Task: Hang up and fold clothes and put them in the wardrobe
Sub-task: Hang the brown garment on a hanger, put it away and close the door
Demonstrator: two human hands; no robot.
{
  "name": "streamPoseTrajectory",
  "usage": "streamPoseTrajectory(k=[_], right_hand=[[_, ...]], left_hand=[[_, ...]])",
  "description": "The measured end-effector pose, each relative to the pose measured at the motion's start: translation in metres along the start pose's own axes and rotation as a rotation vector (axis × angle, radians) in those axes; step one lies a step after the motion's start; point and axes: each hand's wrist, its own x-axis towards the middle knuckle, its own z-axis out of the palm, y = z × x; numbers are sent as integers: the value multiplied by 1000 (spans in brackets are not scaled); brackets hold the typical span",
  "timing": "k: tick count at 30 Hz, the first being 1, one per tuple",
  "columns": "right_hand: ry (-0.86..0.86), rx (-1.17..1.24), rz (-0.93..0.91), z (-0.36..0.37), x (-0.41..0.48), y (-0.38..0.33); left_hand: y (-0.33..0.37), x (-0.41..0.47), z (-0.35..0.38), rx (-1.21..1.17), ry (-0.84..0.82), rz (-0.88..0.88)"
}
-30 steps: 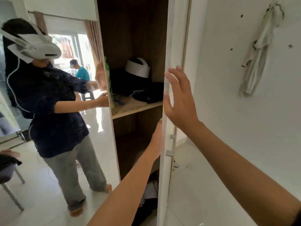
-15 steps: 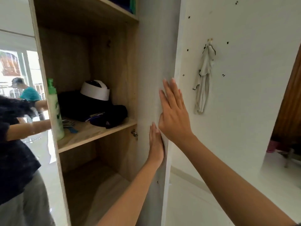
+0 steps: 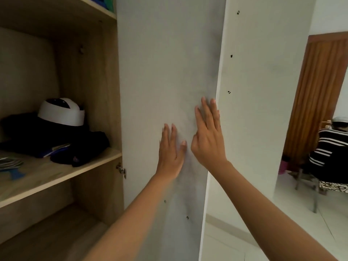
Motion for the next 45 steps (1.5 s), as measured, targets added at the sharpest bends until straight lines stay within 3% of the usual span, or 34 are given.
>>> streamPoseTrajectory(k=[5,9,18,22,35,40,45], right_hand=[[-42,-24,62,18,-1,40],[-89,-89,7,35,-1,72],[-430,-181,65,75,-9,135],[-393,-245,25,97,-22,153],[-427,-258,52,117,-32,146],[-466,-237,119,125,-47,123],[-501,-62,213,140,-68,76]], left_hand=[[-9,32,23,185,-33,66],[-16,56,41,316,-58,92],[-38,91,71,491,-145,62],[-51,97,83,573,-104,81],[-52,94,71,641,-197,80],[-59,65,47,676,-298,-1],[-85,15,5,684,-291,-154]])
